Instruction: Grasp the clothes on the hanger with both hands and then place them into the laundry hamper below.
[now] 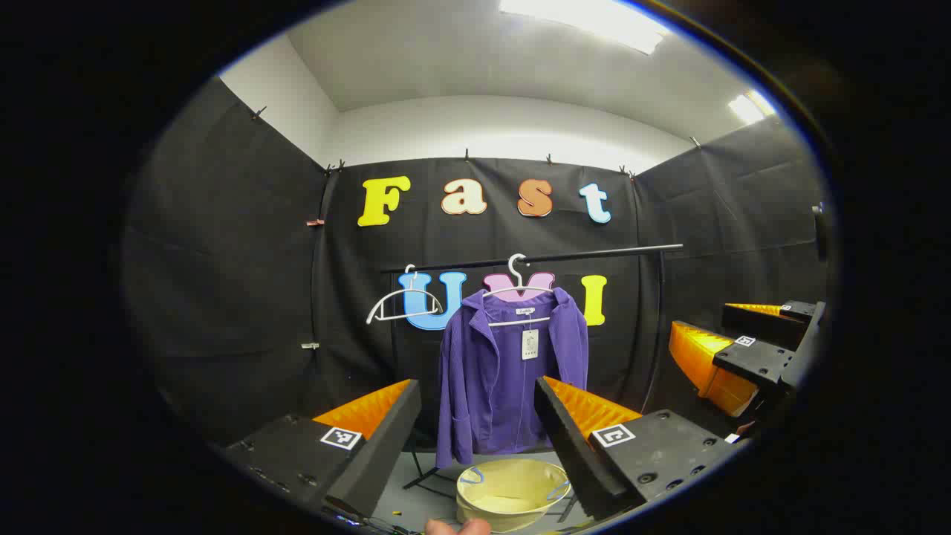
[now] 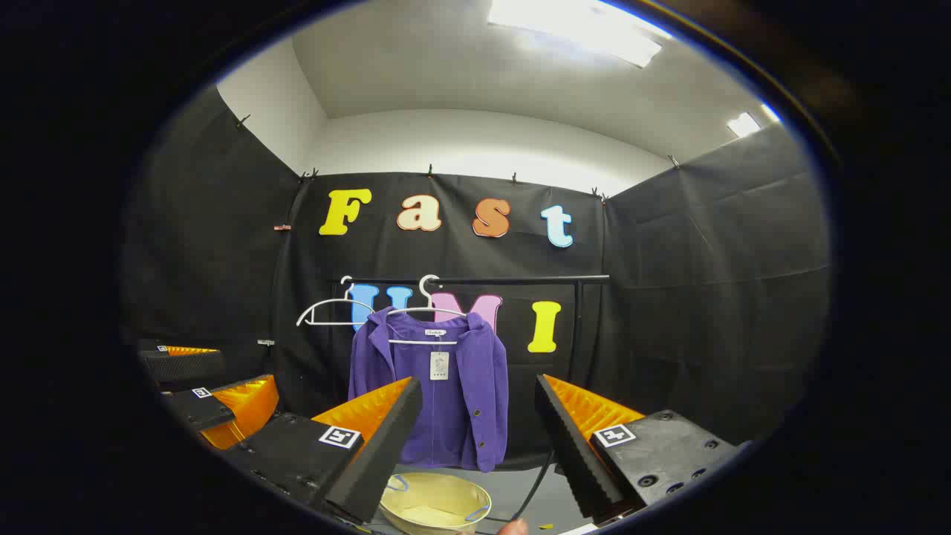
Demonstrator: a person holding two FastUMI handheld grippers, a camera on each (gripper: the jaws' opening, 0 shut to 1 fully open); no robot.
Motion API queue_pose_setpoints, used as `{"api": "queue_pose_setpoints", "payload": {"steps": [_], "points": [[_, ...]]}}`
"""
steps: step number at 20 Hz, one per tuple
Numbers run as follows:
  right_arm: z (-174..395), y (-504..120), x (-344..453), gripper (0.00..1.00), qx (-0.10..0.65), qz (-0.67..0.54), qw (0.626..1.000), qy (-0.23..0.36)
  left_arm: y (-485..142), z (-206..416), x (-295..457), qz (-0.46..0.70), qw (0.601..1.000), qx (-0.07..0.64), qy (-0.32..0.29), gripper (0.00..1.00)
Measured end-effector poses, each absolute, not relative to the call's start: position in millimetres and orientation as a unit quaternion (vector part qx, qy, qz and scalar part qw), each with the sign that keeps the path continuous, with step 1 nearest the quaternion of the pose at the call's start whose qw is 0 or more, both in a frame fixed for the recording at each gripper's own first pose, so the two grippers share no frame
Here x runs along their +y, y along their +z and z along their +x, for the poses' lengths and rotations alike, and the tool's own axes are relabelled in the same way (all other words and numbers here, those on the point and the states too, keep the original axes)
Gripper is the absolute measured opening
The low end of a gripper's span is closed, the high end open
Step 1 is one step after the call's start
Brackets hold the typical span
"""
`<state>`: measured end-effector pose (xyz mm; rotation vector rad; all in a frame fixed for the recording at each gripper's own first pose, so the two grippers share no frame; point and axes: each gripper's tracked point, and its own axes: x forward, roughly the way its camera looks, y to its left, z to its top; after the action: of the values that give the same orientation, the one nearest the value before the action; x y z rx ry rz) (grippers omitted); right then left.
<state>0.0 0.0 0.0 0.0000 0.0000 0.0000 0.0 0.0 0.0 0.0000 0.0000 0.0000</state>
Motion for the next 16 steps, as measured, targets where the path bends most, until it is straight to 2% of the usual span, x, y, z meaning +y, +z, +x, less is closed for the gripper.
{"api": "queue_pose_setpoints", "payload": {"steps": [16], "points": [[7.7,3.4,0.1,0.98,-0.005,-0.001,1.000,-0.011,1.0,12.2,4.7,0.000,1.000,-0.004,-0.006,0.96]]}}
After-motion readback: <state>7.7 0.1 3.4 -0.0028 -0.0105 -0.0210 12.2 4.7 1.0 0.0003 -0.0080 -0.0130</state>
